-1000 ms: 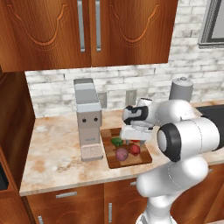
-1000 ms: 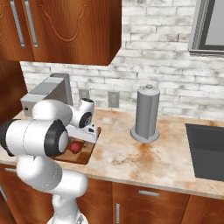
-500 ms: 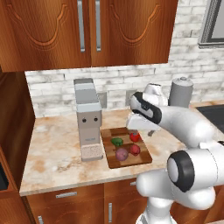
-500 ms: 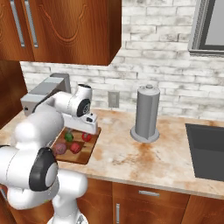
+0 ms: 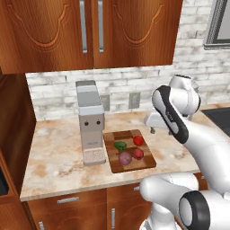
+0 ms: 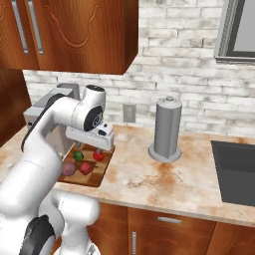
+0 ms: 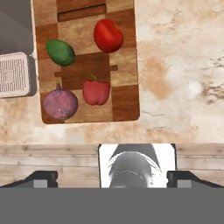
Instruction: Place the avocado, onion, tomato, and bell pepper on the cutting board.
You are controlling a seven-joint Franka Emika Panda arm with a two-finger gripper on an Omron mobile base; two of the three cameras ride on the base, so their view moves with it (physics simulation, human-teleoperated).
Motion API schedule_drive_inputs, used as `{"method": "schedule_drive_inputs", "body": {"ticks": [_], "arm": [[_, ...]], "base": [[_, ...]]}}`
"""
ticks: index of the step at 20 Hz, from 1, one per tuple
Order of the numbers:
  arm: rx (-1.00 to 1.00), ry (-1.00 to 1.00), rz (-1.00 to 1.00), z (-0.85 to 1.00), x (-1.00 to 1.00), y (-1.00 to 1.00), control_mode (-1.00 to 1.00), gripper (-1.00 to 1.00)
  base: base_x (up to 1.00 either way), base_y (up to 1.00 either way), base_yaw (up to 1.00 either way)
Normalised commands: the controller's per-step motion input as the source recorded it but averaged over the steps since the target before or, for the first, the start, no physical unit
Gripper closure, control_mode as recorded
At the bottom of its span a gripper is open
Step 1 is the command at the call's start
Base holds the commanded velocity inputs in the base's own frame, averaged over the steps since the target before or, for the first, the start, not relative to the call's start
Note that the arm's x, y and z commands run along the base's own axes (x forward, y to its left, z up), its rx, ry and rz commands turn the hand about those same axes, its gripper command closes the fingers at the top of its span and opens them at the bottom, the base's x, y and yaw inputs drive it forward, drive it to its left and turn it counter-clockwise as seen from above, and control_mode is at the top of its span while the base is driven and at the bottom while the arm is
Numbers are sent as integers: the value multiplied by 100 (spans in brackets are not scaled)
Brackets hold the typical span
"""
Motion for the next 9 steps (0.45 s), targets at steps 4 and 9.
{"method": "schedule_drive_inputs", "body": {"ticks": [4, 9], "arm": [[0, 0, 0, 9, -3, -1, -100, -100], [0, 0, 0, 0, 0, 0, -100, -100]], "base": [[0, 0, 0], [0, 0, 0]]}}
